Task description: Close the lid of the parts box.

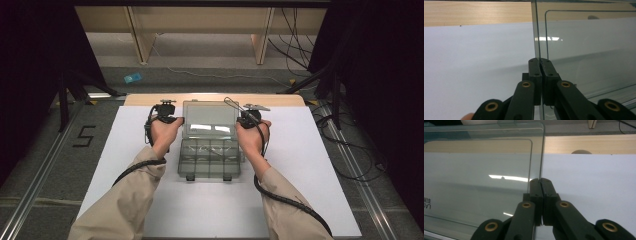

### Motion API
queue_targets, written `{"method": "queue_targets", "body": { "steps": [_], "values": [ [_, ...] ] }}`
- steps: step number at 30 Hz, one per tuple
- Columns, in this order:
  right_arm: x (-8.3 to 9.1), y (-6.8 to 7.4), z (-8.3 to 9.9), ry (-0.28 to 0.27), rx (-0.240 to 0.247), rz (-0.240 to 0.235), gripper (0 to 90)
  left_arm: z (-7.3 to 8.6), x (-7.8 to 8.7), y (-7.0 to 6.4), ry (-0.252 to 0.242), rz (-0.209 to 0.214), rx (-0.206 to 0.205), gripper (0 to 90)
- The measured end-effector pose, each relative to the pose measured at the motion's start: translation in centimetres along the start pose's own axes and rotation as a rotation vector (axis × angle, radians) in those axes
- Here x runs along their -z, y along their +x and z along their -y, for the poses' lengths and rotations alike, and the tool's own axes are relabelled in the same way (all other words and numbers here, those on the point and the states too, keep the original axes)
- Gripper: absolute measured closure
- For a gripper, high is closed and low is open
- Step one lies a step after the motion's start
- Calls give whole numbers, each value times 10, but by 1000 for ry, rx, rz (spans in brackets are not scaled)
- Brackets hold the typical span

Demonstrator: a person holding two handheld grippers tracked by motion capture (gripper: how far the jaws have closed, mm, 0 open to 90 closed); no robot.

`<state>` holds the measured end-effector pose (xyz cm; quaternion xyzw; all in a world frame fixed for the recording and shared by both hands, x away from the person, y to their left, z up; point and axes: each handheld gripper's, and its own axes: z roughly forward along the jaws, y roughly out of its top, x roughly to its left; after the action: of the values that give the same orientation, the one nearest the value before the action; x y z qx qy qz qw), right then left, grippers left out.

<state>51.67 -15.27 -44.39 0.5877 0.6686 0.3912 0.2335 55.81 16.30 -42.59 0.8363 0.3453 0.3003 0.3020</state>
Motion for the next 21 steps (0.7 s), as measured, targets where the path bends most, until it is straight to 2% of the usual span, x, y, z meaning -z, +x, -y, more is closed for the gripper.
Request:
{"method": "queue_targets", "body": {
  "steps": [2, 3, 4, 6, 8, 9, 10, 11, 12, 13, 19, 20, 21],
  "values": [
    [1, 1, 0, -1, -26, -4, 896, 0, 2, -1, -7, -2, 1, 883],
    [1, 1, 0, -9, -21, -8, 896, 1, 4, -1, -4, -3, -5, 884],
    [2, 0, 0, -15, 8, -11, 895, 1, 6, 1, 12, 1, -24, 885],
    [3, 0, -1, -11, 6, -19, 893, 2, 6, -1, -16, -3, 1, 887],
    [4, -1, -2, -13, 15, -29, 890, 3, 7, -1, -24, 2, 3, 887],
    [5, 0, -2, -3, 5, -31, 888, 3, 9, 1, -8, 1, -19, 888],
    [4, -1, -3, -5, 13, -38, 885, 3, 8, -1, -25, -1, 1, 888],
    [5, -1, -3, 6, 7, -44, 879, 4, 9, -1, -29, 0, 3, 888],
    [4, -2, -4, -5, 19, -51, 872, 4, 10, -1, -28, -5, 2, 888],
    [4, -2, -5, -12, 20, -57, 864, 5, 11, 0, -9, 0, -22, 889],
    [4, -5, -26, -49, 54, -71, 785, 7, 13, -1, -25, 0, -19, 888],
    [5, -5, -29, -41, 48, -70, 780, 7, 12, -2, -45, -2, 1, 888],
    [4, -5, -32, -36, 55, -71, 775, 7, 12, -3, -48, -2, 3, 889]
  ]
}}
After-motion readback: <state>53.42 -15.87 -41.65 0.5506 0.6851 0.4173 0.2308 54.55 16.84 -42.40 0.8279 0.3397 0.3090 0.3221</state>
